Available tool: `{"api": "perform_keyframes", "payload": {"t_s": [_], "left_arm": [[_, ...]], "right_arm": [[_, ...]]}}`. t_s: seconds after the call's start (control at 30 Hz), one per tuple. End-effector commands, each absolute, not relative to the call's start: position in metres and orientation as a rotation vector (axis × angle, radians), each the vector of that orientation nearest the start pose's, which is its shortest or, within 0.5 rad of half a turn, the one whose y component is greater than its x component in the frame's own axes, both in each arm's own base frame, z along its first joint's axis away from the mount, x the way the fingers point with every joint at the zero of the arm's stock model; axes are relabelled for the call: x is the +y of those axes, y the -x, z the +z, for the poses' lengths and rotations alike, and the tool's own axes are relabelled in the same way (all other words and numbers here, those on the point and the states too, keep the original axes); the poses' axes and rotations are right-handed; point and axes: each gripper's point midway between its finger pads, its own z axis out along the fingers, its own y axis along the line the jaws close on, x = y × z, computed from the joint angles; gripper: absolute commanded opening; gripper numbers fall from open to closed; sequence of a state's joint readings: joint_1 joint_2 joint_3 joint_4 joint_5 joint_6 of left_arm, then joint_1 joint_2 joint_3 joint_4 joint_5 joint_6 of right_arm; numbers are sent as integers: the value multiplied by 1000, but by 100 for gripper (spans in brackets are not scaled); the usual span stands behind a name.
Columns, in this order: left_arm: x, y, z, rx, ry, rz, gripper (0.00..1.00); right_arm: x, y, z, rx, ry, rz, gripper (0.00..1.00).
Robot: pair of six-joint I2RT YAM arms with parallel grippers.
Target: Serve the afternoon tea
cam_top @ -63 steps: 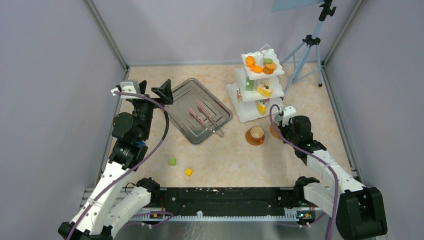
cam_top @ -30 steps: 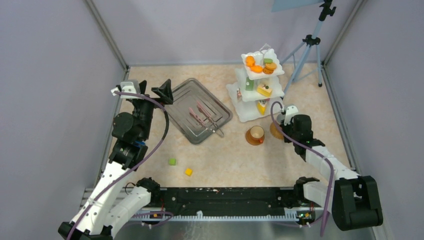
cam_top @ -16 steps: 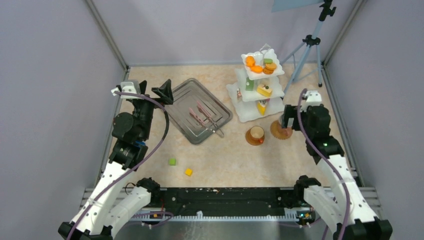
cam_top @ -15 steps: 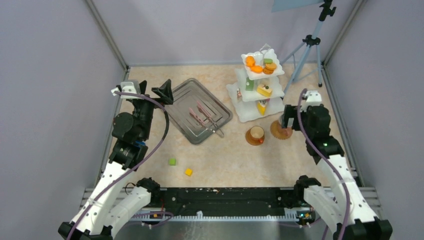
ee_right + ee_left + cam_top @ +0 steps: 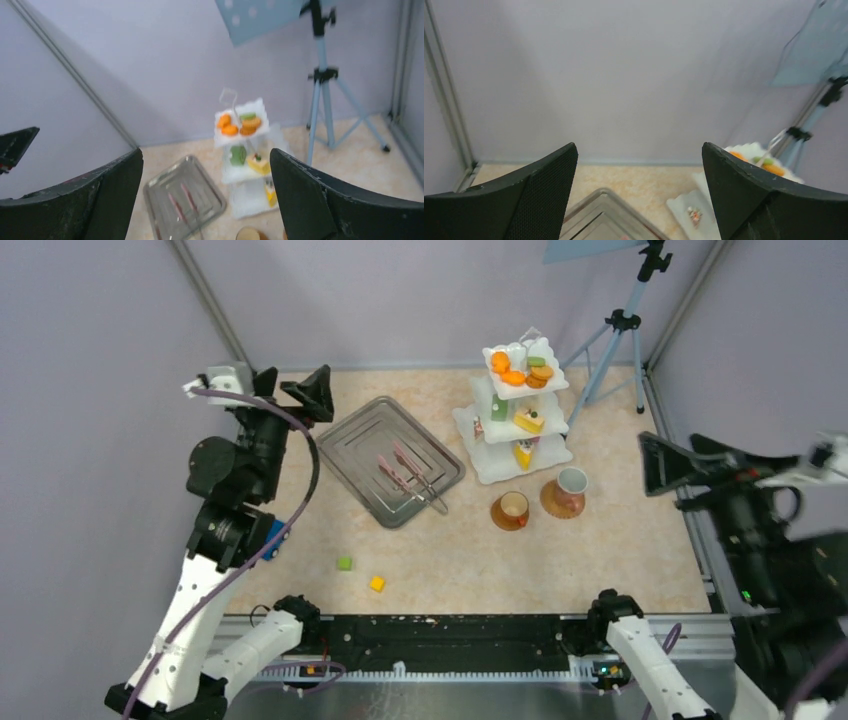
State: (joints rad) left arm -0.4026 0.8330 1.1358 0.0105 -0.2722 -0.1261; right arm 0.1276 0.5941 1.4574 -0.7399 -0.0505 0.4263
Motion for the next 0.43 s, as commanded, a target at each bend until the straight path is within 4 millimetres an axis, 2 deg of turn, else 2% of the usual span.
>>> {"api": "perform_keyframes", "payload": {"t_s": [0.0, 0.1, 0.2, 0.4], "left_arm": [[-92, -240, 545, 1111, 37, -543, 99], [-94, -218, 567, 1064, 29, -630, 99], [-92, -201, 579, 1040, 20, -662, 99], [-84, -186, 583, 1033, 42, -675, 99]], "right_arm": [[13, -97, 540, 1229, -168, 332, 94], [-1, -73, 564, 1105, -196, 293, 94], [-10, -62, 570, 1063, -219, 259, 95], [-19, -66, 553, 1106, -253, 204, 95]]}}
